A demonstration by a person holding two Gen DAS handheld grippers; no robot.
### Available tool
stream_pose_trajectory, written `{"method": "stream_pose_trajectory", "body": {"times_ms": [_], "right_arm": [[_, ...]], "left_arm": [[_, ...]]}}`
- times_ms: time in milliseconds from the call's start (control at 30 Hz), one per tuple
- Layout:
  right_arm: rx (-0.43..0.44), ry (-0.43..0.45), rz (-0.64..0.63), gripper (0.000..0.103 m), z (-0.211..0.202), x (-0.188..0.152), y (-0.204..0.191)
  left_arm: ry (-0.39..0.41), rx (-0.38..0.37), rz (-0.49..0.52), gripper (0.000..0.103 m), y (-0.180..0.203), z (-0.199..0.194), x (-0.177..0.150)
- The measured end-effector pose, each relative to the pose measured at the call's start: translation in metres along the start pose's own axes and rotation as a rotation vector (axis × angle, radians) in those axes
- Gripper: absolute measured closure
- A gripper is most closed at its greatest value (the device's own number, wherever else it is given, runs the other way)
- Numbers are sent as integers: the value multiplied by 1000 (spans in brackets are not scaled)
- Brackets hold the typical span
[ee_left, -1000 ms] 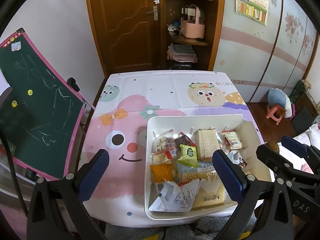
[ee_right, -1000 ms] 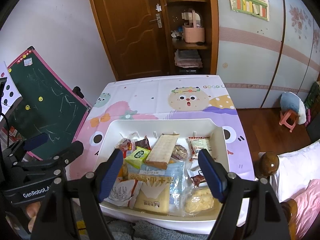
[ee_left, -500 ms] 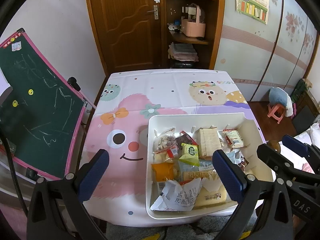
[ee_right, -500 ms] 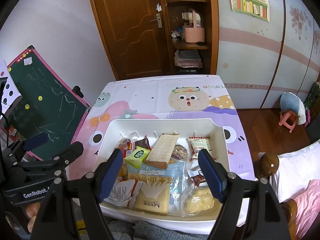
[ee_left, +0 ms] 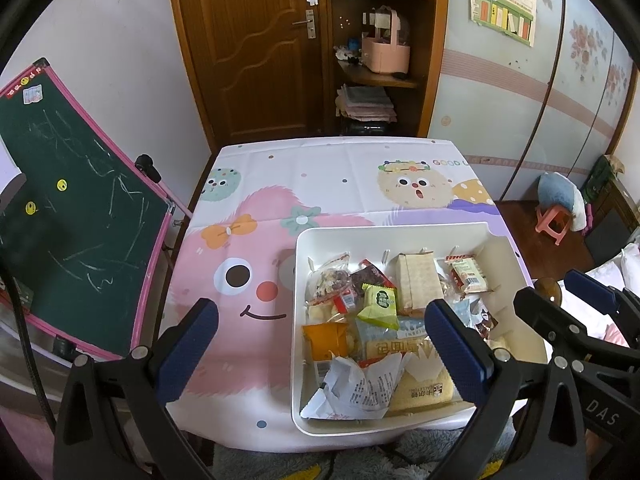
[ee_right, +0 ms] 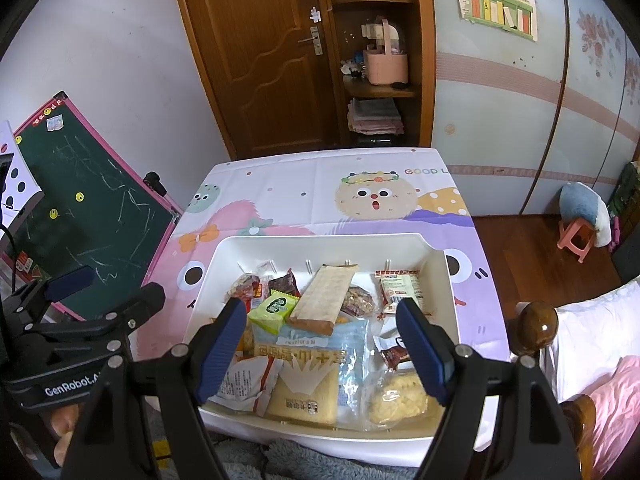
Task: Organize snacks
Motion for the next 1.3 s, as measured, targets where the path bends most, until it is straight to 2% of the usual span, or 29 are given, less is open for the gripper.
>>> {"method": "stream_pose_trajectory", "body": {"times_ms": [1300], "right_arm": [[2,-11,2,25,1,-10,2]], "left_arm": [[-9,5,4,0,-3,-1,-6]]}}
Point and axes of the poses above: each gripper's, at about its wrist camera, not at the fingertips, and z roughly the way its jaws point, y to its right, x to its top, the point moved 7 cm from there along z, roughly the way its jaws point, and after that the axes turned 5 degrees about y, right-handed, at the moved point
